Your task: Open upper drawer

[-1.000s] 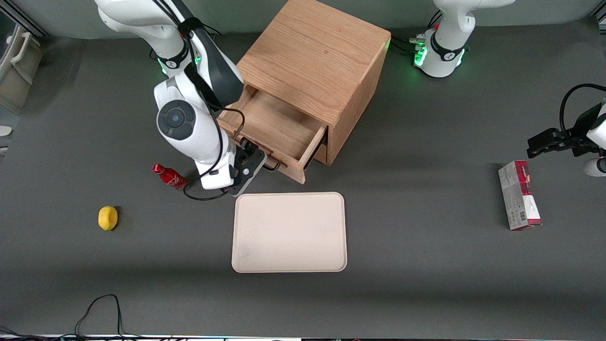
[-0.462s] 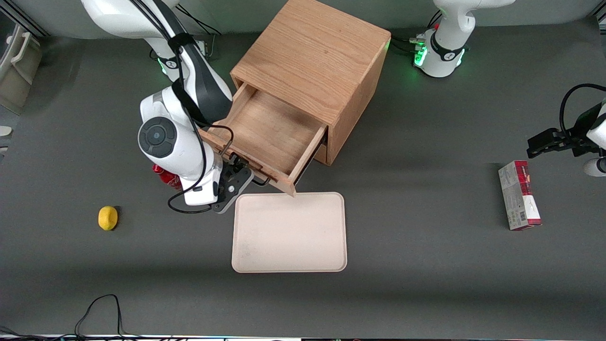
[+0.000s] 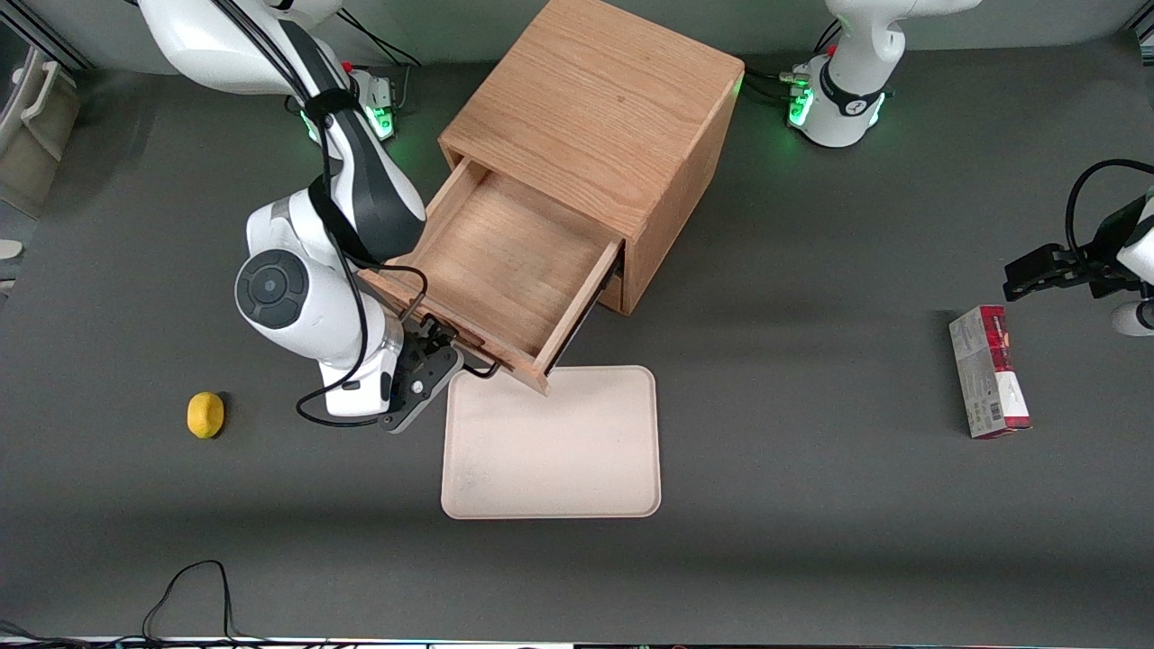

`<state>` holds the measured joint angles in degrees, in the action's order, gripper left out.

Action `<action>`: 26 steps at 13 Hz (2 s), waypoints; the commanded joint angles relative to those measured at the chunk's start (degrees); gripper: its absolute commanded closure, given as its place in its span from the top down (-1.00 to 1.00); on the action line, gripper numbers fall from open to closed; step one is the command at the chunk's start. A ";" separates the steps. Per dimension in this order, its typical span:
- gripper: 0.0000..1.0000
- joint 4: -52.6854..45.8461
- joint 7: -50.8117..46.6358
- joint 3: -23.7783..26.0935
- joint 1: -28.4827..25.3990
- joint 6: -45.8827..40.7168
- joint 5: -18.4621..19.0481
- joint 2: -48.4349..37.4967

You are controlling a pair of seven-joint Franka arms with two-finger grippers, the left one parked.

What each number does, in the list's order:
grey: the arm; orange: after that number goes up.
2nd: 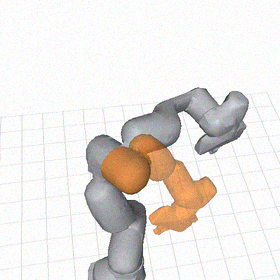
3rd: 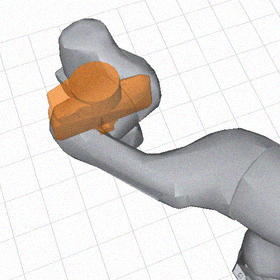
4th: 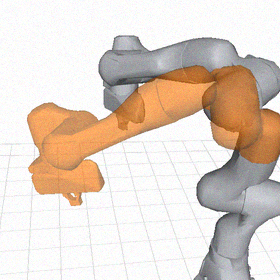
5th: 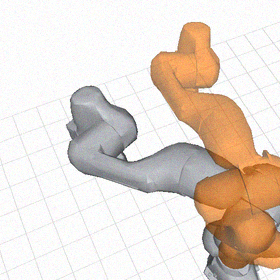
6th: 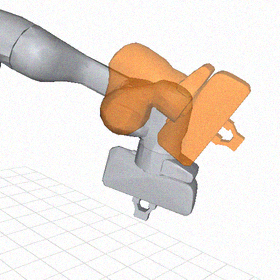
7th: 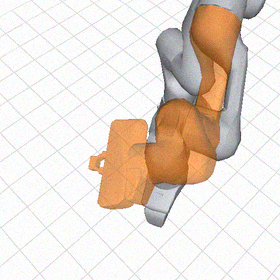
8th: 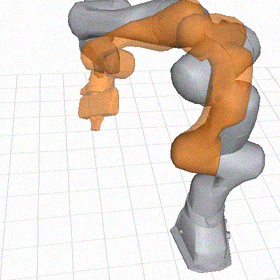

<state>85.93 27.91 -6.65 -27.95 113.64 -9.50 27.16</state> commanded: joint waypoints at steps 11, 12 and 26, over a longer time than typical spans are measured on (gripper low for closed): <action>1.00 -12.01 -4.76 -8.45 0.53 -14.30 -0.17 -5.79; 1.00 -12.01 -7.93 -10.38 0.53 -16.32 -0.17 -6.93; 1.00 3.26 -29.40 1.45 23.53 -15.83 7.91 -24.42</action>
<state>82.05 0.41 -9.63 -8.32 94.46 -3.62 8.28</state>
